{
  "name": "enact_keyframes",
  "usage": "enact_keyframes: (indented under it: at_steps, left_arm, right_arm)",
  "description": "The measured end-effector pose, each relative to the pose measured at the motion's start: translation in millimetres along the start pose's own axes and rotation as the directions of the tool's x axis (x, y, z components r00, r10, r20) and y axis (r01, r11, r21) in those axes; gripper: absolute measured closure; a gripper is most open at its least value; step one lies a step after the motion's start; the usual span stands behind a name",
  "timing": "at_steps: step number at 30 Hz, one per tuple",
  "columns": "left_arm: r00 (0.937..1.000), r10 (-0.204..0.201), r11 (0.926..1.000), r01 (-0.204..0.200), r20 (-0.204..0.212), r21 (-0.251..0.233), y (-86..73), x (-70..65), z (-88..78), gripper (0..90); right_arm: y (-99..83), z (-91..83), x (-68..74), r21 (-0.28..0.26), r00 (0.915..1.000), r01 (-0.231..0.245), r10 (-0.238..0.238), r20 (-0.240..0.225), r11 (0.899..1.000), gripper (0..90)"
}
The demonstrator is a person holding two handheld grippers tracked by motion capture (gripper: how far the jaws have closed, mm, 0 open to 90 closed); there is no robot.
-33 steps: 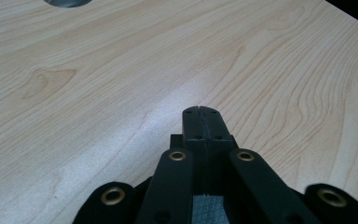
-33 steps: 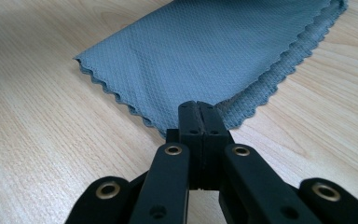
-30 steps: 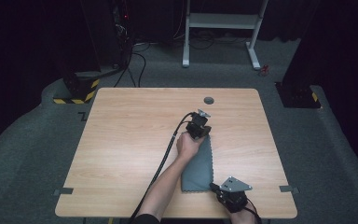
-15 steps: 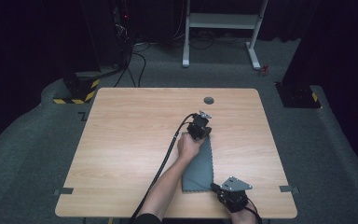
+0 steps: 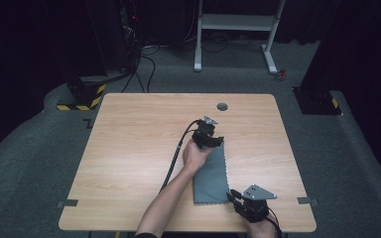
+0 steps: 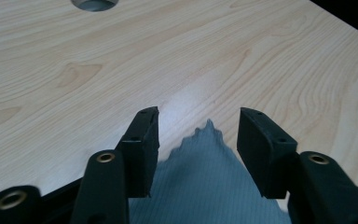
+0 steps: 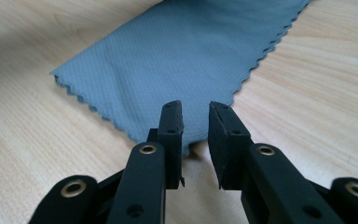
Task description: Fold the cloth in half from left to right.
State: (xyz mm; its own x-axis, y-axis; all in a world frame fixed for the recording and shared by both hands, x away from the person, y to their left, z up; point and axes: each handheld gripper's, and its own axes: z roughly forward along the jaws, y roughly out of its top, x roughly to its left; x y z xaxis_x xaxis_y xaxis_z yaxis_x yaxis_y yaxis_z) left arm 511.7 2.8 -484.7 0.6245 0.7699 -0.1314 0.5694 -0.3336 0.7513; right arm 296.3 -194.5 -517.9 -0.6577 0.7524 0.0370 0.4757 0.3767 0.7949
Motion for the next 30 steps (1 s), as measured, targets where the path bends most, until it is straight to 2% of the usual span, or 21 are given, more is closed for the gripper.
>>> enact_keyframes:
  at_steps: [5,7,8,10,15,19,24,27,30]
  left_arm:
    - [0.9990,0.041,0.9992,-0.041,-0.015,0.005,-22.1,-0.8,-36.9,45.9]
    - [0.9972,0.071,0.9973,-0.071,-0.022,0.020,-36.9,-2.5,-52.2,45.2]
    - [0.9971,0.073,0.9970,-0.073,-0.023,0.026,-42.3,-3.8,-56.8,44.8]
    - [0.9953,0.093,0.9952,-0.092,-0.026,0.031,-59.9,-7.0,-71.0,44.3]
    - [0.9944,0.103,0.9942,-0.102,-0.025,0.035,-92.5,-18.3,-91.1,43.9]
    - [0.9951,0.099,0.9946,-0.099,-0.003,0.033,-113.8,-31.6,-101.0,44.1]
    - [0.9888,0.149,0.9882,-0.148,-0.013,0.038,-129.9,-46.7,-106.3,43.4]
    - [0.9866,0.163,0.9855,-0.162,-0.011,0.050,-138.9,-52.8,-108.2,42.9]
    - [0.9870,0.160,0.9855,-0.160,-0.006,0.057,-148.4,-55.9,-109.3,42.3]
  right_arm:
    - [9.6,11.7,-7.7,0.008,0.9994,0.029,-0.029,-0.017,1.000,75.0]
    - [15.4,22.3,-12.1,0.028,0.9982,0.032,-0.030,-0.051,0.999,74.0]
    - [17.5,26.6,-13.6,0.035,0.9981,0.031,-0.029,-0.054,0.999,73.7]
    - [21.7,33.4,-16.1,0.047,0.9979,0.039,-0.036,-0.054,0.998,73.4]
    - [28.1,38.5,-18.0,0.062,0.9974,0.063,-0.060,-0.040,0.996,72.9]
    - [29.2,40.9,-21.0,0.084,0.9968,0.073,-0.070,-0.038,0.994,71.7]
    - [29.5,41.3,-22.3,0.100,0.9965,0.080,-0.077,-0.033,0.992,70.8]
    - [29.0,41.1,-24.4,0.105,0.9965,0.079,-0.076,-0.034,0.991,69.3]
    - [28.0,40.9,-27.2,0.097,0.9962,0.081,-0.077,-0.041,0.992,68.8]
